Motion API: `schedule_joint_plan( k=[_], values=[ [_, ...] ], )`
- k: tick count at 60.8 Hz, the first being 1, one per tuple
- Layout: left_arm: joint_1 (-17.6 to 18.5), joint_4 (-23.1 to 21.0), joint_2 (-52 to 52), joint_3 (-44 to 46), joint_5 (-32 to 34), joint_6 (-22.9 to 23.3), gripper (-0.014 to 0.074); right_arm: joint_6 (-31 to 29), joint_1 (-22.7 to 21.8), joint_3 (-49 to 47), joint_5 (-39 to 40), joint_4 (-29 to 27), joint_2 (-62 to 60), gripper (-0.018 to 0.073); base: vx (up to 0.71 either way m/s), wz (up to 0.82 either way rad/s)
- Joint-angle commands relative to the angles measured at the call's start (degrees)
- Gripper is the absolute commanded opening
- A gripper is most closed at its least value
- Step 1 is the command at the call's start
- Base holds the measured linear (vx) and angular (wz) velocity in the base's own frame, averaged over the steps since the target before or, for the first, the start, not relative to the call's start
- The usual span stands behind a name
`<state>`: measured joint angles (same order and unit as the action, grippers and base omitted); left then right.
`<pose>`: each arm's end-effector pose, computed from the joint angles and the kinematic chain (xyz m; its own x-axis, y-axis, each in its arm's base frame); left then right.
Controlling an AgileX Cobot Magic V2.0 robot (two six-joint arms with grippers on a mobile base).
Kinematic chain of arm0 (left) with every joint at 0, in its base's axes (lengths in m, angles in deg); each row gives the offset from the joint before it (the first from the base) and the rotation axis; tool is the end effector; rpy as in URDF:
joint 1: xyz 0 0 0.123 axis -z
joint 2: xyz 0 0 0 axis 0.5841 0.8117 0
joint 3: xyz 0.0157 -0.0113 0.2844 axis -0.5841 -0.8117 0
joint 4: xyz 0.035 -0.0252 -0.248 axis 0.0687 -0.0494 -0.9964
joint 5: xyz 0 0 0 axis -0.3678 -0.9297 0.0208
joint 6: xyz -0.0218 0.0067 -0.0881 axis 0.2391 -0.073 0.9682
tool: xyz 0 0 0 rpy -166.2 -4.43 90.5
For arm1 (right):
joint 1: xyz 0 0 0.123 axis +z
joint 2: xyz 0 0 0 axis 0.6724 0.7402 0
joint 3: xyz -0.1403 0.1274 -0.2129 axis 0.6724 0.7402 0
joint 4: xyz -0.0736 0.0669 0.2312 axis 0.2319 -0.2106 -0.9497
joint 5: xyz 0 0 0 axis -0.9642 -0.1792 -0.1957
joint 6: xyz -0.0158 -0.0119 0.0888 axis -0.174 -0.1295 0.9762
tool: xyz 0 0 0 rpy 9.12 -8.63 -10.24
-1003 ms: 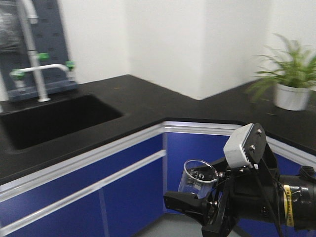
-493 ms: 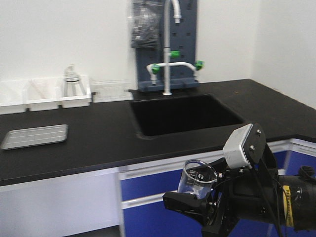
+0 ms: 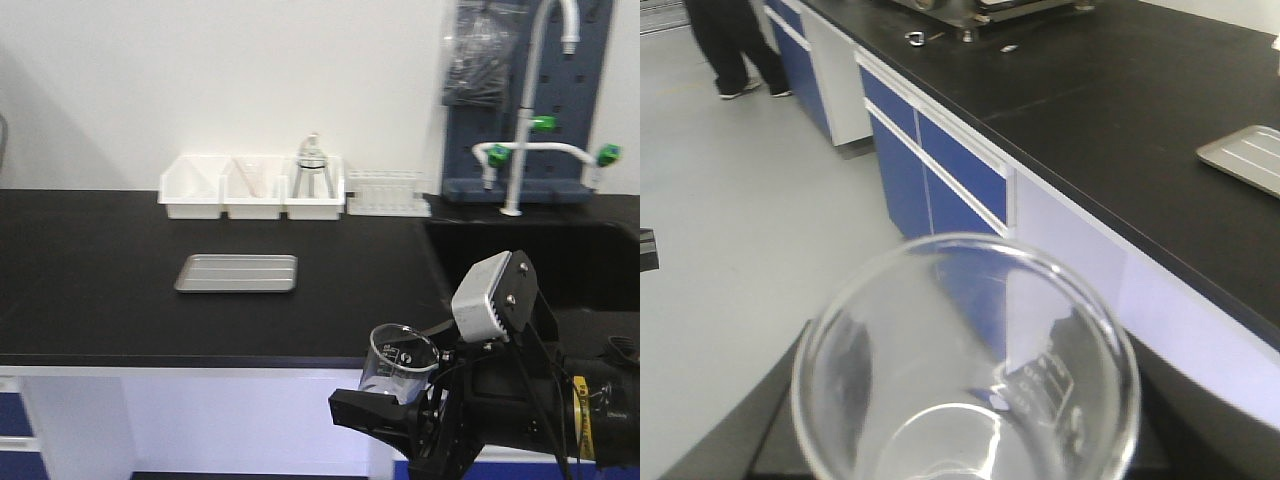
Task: Move beaker to silver tray on left bench
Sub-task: 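Drive the base to the bench with the silver tray, holding the beaker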
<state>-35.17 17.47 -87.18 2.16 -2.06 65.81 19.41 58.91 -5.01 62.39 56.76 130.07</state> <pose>0.0524 0.0014 0.1700 -0.2917 0.0807 -0.9531 0.0130 0.9967 0.0804 0.2394 0.1353 0.3287 -0.2307 -0.1838 -0.9555 -0.8540 0.5089 0.1083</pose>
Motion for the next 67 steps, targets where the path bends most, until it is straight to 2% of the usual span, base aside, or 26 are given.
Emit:
schedule_joint_plan(
  k=[1,27,67],
  values=[
    [0.3,-0.2,-0.3,-1.1,4.3,0.1,0.0001,0.0,-0.2,-1.7,0.4,-2.8,-1.7,-0.0011,0.20,0.51],
    [0.3,-0.2,-0.3,-1.1,4.3,0.1,0.0001,0.0,-0.2,-1.7,0.4,-2.8,-1.7,-0.0011,0.26,0.29],
    [0.3,-0.2,-0.3,-1.1,4.3,0.1,0.0001,0.0,-0.2,-1.7,0.4,-2.8,-1.7,-0.0011,0.34,-0.06]
  ],
)
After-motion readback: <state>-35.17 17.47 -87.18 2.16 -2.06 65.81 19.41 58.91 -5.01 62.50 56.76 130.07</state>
